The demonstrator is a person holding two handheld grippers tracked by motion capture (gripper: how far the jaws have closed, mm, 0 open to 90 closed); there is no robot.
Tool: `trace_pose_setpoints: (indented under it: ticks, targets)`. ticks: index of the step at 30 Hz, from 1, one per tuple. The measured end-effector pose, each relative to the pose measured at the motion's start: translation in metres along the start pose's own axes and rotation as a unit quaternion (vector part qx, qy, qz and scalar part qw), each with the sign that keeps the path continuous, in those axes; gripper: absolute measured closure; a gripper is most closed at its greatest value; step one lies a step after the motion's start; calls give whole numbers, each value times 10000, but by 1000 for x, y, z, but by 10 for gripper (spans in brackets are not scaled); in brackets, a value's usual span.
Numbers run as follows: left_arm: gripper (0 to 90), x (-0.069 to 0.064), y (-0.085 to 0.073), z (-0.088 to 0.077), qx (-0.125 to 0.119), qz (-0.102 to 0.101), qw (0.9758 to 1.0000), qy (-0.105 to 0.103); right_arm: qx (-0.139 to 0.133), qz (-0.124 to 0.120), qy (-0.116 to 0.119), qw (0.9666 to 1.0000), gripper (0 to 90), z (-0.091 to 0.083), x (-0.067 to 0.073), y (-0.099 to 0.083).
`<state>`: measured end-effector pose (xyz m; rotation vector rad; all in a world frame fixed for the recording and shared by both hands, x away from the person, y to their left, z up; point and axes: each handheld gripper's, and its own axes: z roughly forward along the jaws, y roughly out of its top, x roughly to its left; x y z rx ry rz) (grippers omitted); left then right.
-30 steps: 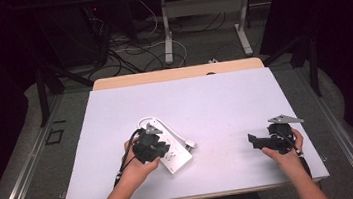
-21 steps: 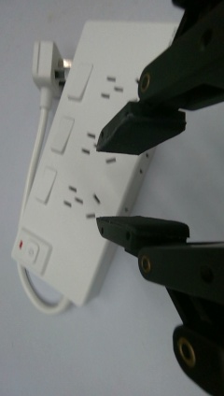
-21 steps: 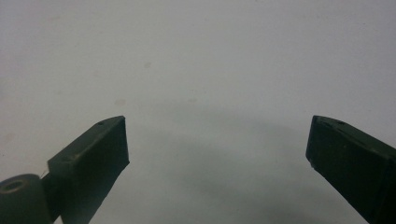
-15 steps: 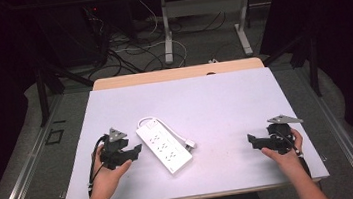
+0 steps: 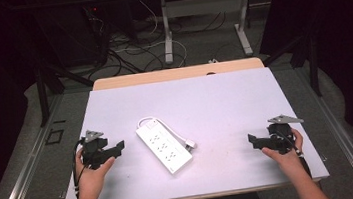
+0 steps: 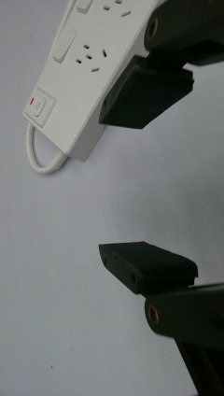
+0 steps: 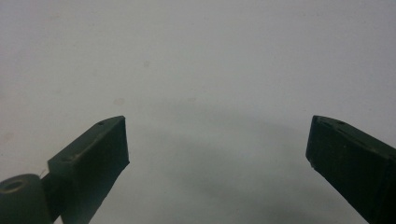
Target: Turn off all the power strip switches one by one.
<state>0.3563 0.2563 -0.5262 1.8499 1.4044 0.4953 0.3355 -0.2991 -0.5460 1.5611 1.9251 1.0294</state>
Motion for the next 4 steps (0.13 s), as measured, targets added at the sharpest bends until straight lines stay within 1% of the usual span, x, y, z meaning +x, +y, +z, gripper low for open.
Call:
trace_pose_setpoints:
  ticks: [1, 3, 4]
  targets:
    - [166, 4, -1, 0, 80, -46, 10000, -1, 0, 0, 1, 10000, 52, 0, 0, 0]
    - [143, 8, -3, 2, 22, -189, 9998, 16, -4, -7, -9, 10000, 52, 0, 0, 0]
    - [122, 10, -3, 2, 53, -192, 9998, 23, -5, -8, -2, 10000, 52, 1, 0, 0]
